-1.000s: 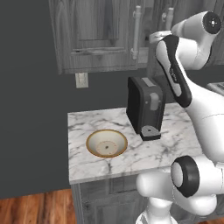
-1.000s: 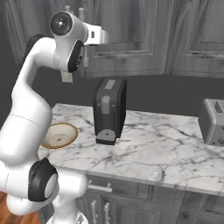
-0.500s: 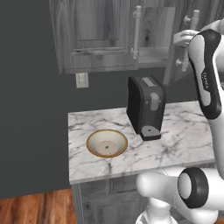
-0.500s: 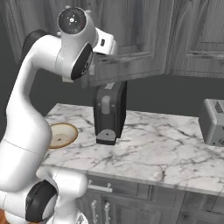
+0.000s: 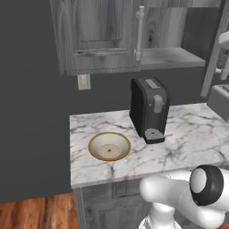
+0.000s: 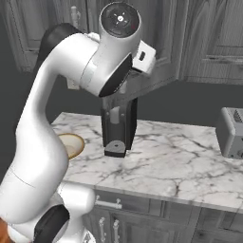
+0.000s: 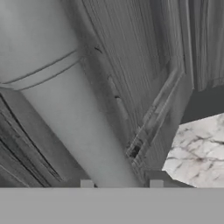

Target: Open the cabinet and setup a tea strainer by placing it in the bowl upright.

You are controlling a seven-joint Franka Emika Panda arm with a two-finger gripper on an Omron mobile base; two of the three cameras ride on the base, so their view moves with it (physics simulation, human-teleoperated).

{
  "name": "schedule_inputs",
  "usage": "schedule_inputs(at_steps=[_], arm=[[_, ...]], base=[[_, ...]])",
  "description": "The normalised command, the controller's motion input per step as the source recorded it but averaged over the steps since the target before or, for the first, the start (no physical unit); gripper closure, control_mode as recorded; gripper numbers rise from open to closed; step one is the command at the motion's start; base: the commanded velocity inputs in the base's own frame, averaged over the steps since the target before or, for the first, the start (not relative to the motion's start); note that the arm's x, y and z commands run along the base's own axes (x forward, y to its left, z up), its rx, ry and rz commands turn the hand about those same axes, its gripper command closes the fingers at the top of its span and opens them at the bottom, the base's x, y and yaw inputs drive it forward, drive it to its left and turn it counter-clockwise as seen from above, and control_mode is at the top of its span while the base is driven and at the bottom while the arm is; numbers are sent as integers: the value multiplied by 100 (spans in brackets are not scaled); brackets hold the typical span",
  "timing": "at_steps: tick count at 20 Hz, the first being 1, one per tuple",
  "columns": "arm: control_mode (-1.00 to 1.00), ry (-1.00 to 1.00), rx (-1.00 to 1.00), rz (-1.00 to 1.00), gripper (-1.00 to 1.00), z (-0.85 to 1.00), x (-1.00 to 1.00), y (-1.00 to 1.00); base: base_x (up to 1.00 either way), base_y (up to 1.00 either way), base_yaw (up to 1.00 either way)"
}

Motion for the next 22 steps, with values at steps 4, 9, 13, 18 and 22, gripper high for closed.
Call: schedule_inputs(at_steps=[4,9,13,18,22], arm=[[-100,1,3,0,100,0,-97,-40],[-100,-2,-2,0,100,9,-68,4],[-100,0,-22,-7,-100,16,-67,53],[-100,1,-25,-10,-100,3,-50,67],[-100,17,-24,-23,-100,0,-9,70]], base=[[0,0,0],[0,0,0],[0,0,0],[0,0,0],[0,0,0]])
